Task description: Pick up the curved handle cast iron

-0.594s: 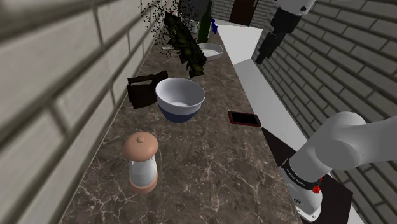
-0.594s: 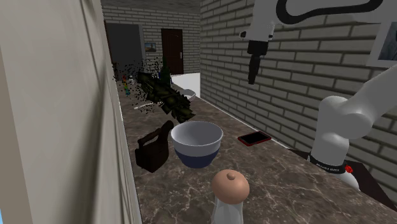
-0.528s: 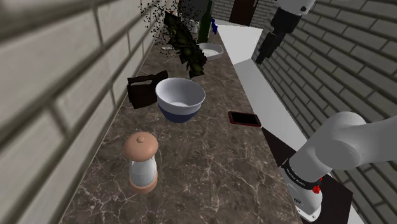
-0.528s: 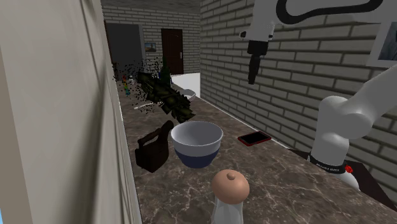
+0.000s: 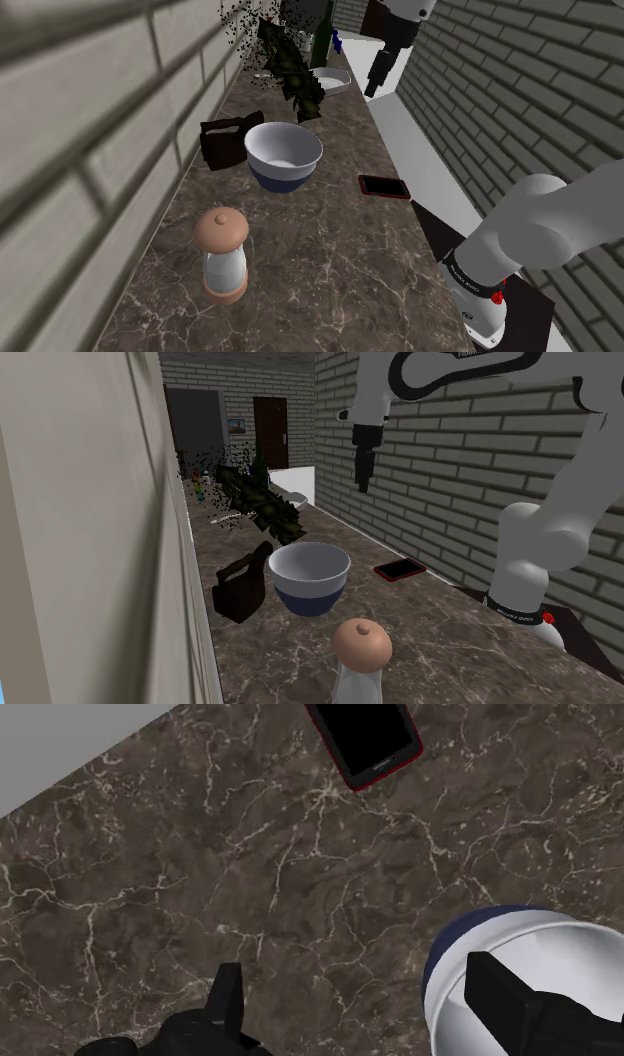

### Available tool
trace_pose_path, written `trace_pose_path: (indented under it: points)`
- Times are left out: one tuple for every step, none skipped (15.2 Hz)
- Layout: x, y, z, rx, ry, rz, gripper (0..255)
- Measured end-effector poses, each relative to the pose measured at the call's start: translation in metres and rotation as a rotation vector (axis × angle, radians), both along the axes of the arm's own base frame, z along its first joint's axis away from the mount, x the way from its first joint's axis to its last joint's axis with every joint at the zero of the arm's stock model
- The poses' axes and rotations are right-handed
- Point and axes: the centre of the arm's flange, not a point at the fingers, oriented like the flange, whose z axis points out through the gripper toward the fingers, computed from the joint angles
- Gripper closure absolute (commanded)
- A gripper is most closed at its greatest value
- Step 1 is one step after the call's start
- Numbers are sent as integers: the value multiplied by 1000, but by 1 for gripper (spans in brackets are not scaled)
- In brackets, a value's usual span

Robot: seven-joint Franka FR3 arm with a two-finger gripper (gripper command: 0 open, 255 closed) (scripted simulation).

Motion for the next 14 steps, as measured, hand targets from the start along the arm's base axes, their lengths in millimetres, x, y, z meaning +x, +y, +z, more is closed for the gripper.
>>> trace_pose_path:
  points:
    - [12, 8, -6, -2, 4, 30, 0]
    - [23, 15, -10, -4, 8, 59, 0]
    - [34, 21, -13, -6, 11, 88, 0]
    - [45, 28, -16, -9, 14, 118, 0]
    - [55, 35, -20, -11, 18, 147, 0]
    - [63, 43, -24, -13, 22, 177, 0]
    - [72, 51, -25, -15, 25, 207, 0]
    - [82, 57, -29, -17, 29, 236, 0]
    - [93, 69, -31, -19, 33, 265, 0]
    - [100, 78, -35, -22, 37, 295, 0]
    - [111, 87, -41, -24, 39, 325, 0]
    - [121, 99, -44, -26, 44, 354, 0]
    - [128, 106, -47, -28, 47, 384, 0]
    - [137, 114, -53, -30, 50, 413, 0]
